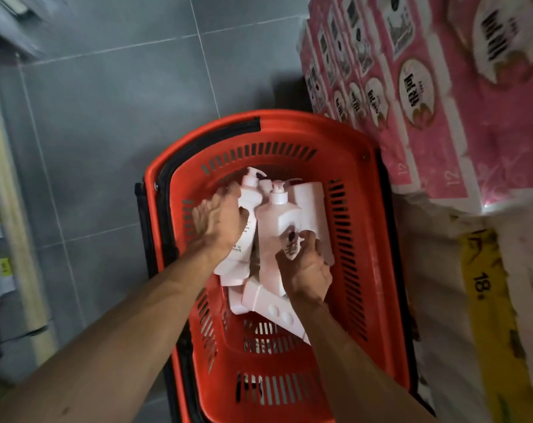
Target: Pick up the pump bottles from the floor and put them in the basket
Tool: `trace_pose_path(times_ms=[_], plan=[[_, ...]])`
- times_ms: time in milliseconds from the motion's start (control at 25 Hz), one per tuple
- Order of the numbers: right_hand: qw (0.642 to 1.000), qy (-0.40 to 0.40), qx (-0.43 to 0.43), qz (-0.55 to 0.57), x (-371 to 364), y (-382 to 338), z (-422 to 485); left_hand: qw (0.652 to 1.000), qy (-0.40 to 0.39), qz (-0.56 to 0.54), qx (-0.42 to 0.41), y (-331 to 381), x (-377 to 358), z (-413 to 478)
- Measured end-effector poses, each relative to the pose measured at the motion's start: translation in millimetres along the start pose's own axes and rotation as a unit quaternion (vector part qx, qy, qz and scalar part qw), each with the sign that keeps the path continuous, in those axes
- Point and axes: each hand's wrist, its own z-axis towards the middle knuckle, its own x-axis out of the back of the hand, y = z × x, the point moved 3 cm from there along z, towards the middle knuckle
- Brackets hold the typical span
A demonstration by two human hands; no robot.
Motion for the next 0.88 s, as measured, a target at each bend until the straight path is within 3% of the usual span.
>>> trace_pose_path(times_ms=[120,400,880], plan=[[0.999,-0.025,0.031,-0.037,11.6,4.9,3.2,0.997,-0.045,0.065,-0.010,-15.2,-5.7,-7.8],[0.988,-0.076,0.083,-0.110,38.0,0.6,-10.8,0.983,-0.053,0.151,-0.086,-22.2,13.3,-46.3],[0.967,-0.037,0.173,-0.183,158.6,-31.7,-74.9,0.977,-0.009,0.166,-0.133,26.8,142.7,-120.1]])
